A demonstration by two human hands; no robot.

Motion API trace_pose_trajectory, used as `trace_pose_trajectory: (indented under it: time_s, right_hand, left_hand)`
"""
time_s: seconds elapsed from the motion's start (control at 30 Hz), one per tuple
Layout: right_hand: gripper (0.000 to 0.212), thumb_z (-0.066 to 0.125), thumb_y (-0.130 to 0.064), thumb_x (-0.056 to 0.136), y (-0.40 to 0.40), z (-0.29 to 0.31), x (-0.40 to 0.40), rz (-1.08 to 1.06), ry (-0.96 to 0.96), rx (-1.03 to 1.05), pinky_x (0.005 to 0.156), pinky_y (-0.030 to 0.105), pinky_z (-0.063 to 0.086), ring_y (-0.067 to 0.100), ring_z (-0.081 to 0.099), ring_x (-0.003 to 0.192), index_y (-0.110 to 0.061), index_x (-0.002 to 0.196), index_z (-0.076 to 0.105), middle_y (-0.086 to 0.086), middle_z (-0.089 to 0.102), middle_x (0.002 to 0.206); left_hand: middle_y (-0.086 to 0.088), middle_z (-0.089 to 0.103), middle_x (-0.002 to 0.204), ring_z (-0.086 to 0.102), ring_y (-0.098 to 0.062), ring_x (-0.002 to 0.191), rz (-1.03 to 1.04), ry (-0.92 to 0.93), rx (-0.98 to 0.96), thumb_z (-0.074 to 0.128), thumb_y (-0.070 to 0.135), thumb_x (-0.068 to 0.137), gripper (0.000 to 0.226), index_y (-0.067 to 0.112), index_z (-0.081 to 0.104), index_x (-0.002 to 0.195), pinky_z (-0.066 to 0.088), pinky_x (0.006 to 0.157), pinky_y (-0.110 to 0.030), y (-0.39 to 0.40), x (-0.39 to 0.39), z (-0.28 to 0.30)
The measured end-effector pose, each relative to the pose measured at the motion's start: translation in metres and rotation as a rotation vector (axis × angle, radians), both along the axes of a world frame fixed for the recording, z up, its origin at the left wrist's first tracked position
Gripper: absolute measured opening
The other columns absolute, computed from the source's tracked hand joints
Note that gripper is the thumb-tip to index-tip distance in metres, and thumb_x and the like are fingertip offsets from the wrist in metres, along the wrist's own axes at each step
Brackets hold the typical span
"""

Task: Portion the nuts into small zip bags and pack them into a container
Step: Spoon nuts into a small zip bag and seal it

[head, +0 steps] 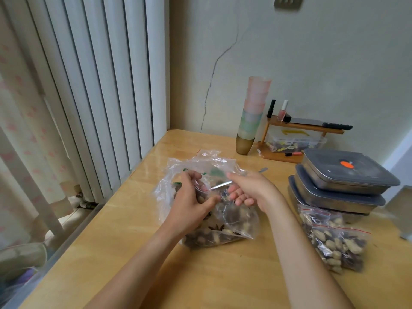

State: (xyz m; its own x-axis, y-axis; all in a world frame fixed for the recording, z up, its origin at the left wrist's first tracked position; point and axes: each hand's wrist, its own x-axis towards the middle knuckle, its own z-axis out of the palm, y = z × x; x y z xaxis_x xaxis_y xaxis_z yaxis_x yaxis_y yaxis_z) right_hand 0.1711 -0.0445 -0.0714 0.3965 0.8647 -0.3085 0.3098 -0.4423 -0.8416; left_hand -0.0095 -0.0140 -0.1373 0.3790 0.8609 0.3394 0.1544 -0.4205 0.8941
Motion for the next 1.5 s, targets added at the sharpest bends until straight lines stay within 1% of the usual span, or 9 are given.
trace_pose_trajectory:
  time_s: [0.27, 0.37, 0.47, 0.6, 0.77, 0.87, 1.03, 1.27, 1.5]
  right_hand:
    - [0.056, 0.081, -0.060, 0.077, 0.000, 0.005, -0.022, 0.468, -0.099, 0.058, 0.085, 0.040, 0.061, 0.019, 0.077, 0.091, -0.017, 0.111, 0.069, 0.005, 0.079, 0.099]
    - [0.029, 0.083, -0.030, 0.085, -0.001, 0.010, -0.023, 0.462, -0.161, 0.147, 0.078, 0.038, 0.059, 0.017, 0.075, 0.078, -0.010, 0.103, 0.072, 0.013, 0.078, 0.088]
    - [0.003, 0.074, -0.008, 0.088, -0.008, 0.015, -0.024, 0.406, -0.266, 0.188, 0.074, 0.039, 0.060, 0.020, 0.072, 0.070, -0.011, 0.088, 0.075, 0.016, 0.076, 0.080]
    - [0.012, 0.066, -0.023, 0.087, -0.028, 0.028, -0.022, 0.282, -0.482, 0.215, 0.070, 0.035, 0.056, 0.014, 0.066, 0.069, -0.018, 0.077, 0.070, -0.002, 0.072, 0.072]
    - [0.014, 0.062, -0.030, 0.093, -0.064, 0.042, 0.019, 0.162, -0.476, 0.228, 0.079, 0.045, 0.063, 0.015, 0.075, 0.072, -0.021, 0.082, 0.062, -0.002, 0.076, 0.081]
    - [0.007, 0.060, -0.023, 0.099, -0.095, 0.045, 0.047, 0.126, -0.536, 0.153, 0.067, 0.036, 0.061, 0.014, 0.075, 0.068, -0.019, 0.093, 0.060, 0.002, 0.076, 0.090]
    - [0.018, 0.053, -0.013, 0.103, -0.143, 0.044, 0.083, 0.123, -0.683, 0.009, 0.062, 0.027, 0.047, 0.014, 0.067, 0.079, -0.026, 0.096, 0.064, -0.002, 0.069, 0.093]
    - [0.036, 0.052, -0.006, 0.095, -0.187, 0.030, 0.113, 0.126, -0.838, -0.202, 0.062, 0.026, 0.042, 0.012, 0.062, 0.080, -0.034, 0.075, 0.062, -0.009, 0.068, 0.090]
    - [0.026, 0.065, -0.008, 0.095, -0.206, 0.005, 0.126, 0.006, -0.864, -0.106, 0.072, 0.023, 0.040, 0.013, 0.058, 0.087, -0.030, 0.081, 0.066, -0.010, 0.058, 0.090]
  left_hand:
    - [-0.001, 0.056, 0.098, 0.059, -0.005, 0.077, -0.136, 0.104, -0.049, 0.054, 0.021, 0.077, 0.081, 0.028, 0.009, 0.144, 0.046, 0.074, -0.026, -0.003, 0.002, 0.000]
    - [-0.007, 0.058, 0.106, 0.058, -0.009, 0.084, -0.159, 0.138, -0.034, 0.057, 0.018, 0.087, 0.088, 0.031, -0.002, 0.151, 0.049, 0.083, -0.033, 0.000, 0.002, -0.001]
    - [0.001, 0.060, 0.078, 0.059, -0.007, 0.068, -0.175, 0.122, -0.023, 0.066, 0.019, 0.095, 0.089, 0.022, -0.002, 0.153, 0.049, 0.071, -0.026, -0.006, 0.005, 0.005]
    - [0.004, 0.060, 0.078, 0.062, -0.004, 0.063, -0.207, 0.139, -0.012, 0.072, 0.020, 0.093, 0.090, 0.018, 0.003, 0.150, 0.050, 0.065, -0.021, -0.019, 0.012, 0.024]
    - [0.011, 0.060, 0.102, 0.062, 0.001, 0.089, -0.164, 0.228, -0.073, 0.069, 0.034, 0.095, 0.071, 0.015, 0.020, 0.143, 0.052, 0.081, -0.017, -0.045, 0.023, 0.041]
    - [-0.004, 0.066, 0.109, 0.064, -0.016, 0.093, 0.014, 0.340, -0.069, 0.061, 0.040, 0.098, 0.034, 0.015, 0.043, 0.113, 0.055, 0.079, -0.033, -0.059, 0.031, 0.042]
    - [-0.015, 0.056, 0.127, 0.052, -0.032, 0.119, 0.178, 0.481, 0.178, 0.056, 0.033, 0.097, 0.043, 0.007, 0.055, 0.131, 0.044, 0.098, -0.040, -0.094, 0.053, 0.038]
    - [0.003, 0.056, 0.112, 0.054, -0.015, 0.110, -0.133, 0.420, 0.313, 0.061, 0.025, 0.092, 0.023, 0.022, 0.065, 0.114, 0.043, 0.091, -0.026, -0.134, 0.090, 0.022]
    - [0.002, 0.054, 0.101, 0.056, -0.017, 0.098, -0.405, 0.448, 0.301, 0.065, 0.021, 0.090, 0.028, 0.015, 0.061, 0.117, 0.042, 0.086, -0.020, -0.164, 0.132, -0.003]
